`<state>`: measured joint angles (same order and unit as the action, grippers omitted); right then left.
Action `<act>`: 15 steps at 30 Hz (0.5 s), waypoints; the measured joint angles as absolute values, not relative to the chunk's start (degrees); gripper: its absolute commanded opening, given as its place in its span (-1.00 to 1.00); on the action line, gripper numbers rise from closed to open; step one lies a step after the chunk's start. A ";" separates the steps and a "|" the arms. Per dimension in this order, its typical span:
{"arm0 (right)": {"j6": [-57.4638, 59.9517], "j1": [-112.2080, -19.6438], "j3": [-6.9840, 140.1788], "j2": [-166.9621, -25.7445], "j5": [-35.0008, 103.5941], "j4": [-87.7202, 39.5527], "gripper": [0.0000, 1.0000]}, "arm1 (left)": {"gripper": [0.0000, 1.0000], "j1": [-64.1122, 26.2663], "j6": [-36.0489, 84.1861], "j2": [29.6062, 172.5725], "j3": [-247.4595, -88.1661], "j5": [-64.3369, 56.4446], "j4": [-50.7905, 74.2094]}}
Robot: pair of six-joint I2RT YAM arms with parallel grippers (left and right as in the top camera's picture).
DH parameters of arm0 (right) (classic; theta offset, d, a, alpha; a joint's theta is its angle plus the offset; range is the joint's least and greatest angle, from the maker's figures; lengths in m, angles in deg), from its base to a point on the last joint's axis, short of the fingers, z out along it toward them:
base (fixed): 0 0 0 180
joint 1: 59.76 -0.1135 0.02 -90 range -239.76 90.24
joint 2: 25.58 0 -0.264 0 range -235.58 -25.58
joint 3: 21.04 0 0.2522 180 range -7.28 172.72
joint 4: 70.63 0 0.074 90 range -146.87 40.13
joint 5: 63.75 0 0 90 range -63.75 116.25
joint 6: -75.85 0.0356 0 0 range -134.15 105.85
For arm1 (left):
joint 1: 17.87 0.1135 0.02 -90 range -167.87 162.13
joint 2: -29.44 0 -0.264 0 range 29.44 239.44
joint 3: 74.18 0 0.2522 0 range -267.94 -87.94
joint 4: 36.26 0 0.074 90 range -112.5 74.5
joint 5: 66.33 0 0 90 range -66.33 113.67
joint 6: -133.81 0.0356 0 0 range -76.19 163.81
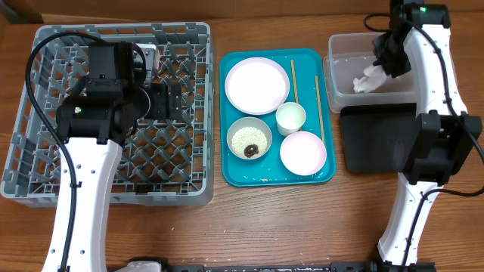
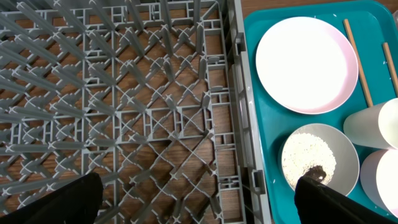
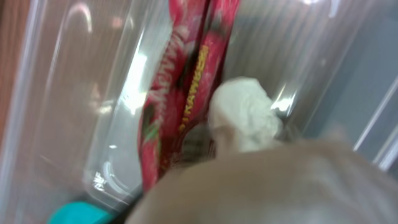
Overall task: Sort waste into correct bins and load items into the dishwasher
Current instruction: 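Carry the wrapper and tissue into the clear plastic bin and release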
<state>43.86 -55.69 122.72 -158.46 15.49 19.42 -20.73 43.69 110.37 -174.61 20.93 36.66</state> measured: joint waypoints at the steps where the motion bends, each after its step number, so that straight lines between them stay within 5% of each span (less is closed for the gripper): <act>1: 43.84 -55.69 122.47 -158.48 15.49 19.42 0.07 | 1.00 -20.73 43.69 110.37 -174.61 20.95 36.66; 6: 42.66 -55.69 122.43 -158.50 15.64 19.14 0.34 | 1.00 -20.73 43.69 110.37 -174.61 20.95 36.66; 10: 37.72 -55.69 124.11 -158.50 17.57 20.21 0.74 | 1.00 -20.73 43.69 110.37 -174.61 20.95 36.68; 15: 26.53 -55.73 133.82 -158.22 22.26 27.42 0.82 | 0.99 -20.73 43.69 110.37 -174.61 20.95 36.64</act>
